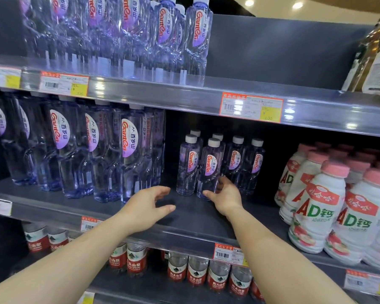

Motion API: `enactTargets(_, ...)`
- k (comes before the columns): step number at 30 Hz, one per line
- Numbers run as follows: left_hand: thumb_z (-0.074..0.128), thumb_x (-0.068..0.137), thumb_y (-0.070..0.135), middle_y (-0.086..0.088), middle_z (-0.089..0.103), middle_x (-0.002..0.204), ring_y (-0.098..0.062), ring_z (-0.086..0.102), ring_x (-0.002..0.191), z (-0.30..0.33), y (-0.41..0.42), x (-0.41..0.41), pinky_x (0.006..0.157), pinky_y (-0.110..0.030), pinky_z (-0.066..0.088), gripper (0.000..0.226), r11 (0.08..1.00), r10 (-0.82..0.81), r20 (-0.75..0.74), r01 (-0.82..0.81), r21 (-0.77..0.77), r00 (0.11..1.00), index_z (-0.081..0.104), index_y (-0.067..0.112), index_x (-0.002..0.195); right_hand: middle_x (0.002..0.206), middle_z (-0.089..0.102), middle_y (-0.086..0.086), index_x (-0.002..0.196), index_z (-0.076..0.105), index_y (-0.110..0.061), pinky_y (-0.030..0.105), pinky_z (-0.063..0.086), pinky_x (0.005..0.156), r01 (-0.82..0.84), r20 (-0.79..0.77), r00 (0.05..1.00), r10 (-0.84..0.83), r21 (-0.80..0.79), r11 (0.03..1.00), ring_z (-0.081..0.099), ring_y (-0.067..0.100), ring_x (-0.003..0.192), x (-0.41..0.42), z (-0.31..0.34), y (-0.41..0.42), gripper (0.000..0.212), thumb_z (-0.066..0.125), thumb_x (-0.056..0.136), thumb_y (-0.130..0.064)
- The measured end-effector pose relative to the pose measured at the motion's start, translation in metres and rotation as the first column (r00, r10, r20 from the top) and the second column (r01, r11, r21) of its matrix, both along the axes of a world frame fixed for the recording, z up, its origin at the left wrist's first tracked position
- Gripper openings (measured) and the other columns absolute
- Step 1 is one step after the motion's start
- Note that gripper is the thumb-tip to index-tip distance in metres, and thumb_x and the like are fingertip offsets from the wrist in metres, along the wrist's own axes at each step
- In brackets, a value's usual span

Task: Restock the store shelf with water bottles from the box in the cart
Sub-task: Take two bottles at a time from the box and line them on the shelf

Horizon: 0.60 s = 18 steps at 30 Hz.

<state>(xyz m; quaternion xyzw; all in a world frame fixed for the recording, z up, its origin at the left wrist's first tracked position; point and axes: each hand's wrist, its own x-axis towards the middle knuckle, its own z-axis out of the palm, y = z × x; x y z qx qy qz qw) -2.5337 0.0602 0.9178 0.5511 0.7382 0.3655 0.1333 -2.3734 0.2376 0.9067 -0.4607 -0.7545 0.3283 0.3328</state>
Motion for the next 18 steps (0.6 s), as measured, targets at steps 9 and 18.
enactTargets(9,0.065,0.091,0.036,0.004,0.045,0.151,-0.012,0.043,0.137,0.003,0.001,-0.001,0.113,-0.025,0.033,0.066,0.999,-0.001,-0.051,-0.002,-0.05,0.999,0.038,0.018,0.148,0.125,0.065,0.005,0.133,0.05,-0.013,0.022,0.04,0.088,0.021,0.075,0.997,-0.018,-0.034,0.999,0.06,0.024,0.115,-0.001,0.009,-0.011,0.057,0.075,0.082,-0.026)
enactTargets(18,0.045,0.097,0.046,-0.008,0.033,0.158,-0.028,0.03,0.144,0.001,0.03,0.038,0.117,-0.039,0.028,0.066,0.997,-0.024,-0.291,0.002,-0.078,0.957,0.027,0.015,0.152,0.145,0.046,0.011,0.147,0.033,-0.013,0.03,0.034,0.107,0.06,0.211,0.974,-0.084,0.118,0.991,0.044,0.026,0.133,0.047,0.014,-0.08,0.057,0.051,0.098,-0.034)
